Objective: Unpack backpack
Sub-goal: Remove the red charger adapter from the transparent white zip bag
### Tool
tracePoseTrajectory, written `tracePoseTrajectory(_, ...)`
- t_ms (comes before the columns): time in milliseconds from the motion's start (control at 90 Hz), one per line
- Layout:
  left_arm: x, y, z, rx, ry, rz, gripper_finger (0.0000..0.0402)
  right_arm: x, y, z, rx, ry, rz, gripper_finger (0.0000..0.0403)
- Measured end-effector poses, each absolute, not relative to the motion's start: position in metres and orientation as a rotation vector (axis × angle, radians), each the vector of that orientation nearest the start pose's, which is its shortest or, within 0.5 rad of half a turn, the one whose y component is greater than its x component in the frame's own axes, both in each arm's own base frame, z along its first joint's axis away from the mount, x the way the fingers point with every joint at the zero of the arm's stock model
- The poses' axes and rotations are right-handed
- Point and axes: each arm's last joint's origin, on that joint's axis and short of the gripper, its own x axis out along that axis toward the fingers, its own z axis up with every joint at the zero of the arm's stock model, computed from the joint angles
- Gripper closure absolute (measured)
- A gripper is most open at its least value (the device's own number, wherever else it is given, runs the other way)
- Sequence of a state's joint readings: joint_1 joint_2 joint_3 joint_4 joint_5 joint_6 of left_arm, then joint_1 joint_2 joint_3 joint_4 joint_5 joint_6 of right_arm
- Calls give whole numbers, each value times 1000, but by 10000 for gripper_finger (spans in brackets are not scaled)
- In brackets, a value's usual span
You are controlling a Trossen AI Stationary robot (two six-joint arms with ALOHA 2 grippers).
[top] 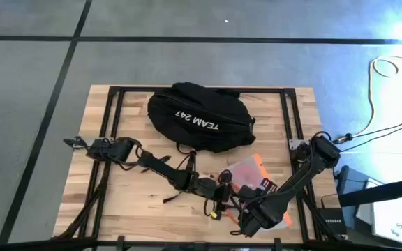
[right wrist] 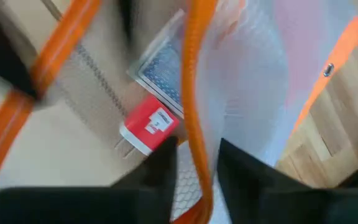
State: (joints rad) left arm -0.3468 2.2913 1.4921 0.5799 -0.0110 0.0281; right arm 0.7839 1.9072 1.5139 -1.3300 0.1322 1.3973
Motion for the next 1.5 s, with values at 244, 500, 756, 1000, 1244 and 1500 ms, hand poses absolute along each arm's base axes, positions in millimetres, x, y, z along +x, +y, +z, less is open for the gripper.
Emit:
tracePoseTrajectory(244,466,-189,148,212,171,-343,233,235,250,219,280,1465,-571,385)
tracePoseTrajectory(500,466,-203,153,259,129,-467,250,233,255,218,303,1495,-530,399)
tracePoseTrajectory(756,488,-209,124,356,177,-460,288,235,257,218,307,1489,-494,401)
tracePoseTrajectory(1000,507,-193,140,358,274,-444,291,236,258,218,316,1481,-482,401)
tracePoseTrajectory(1244,515,-185,138,504,237,-393,289,237,259,218,327,1470,-469,401)
tracePoseTrajectory(1500,518,-194,129,385,124,-339,288,237,259,219,334,1466,-462,401)
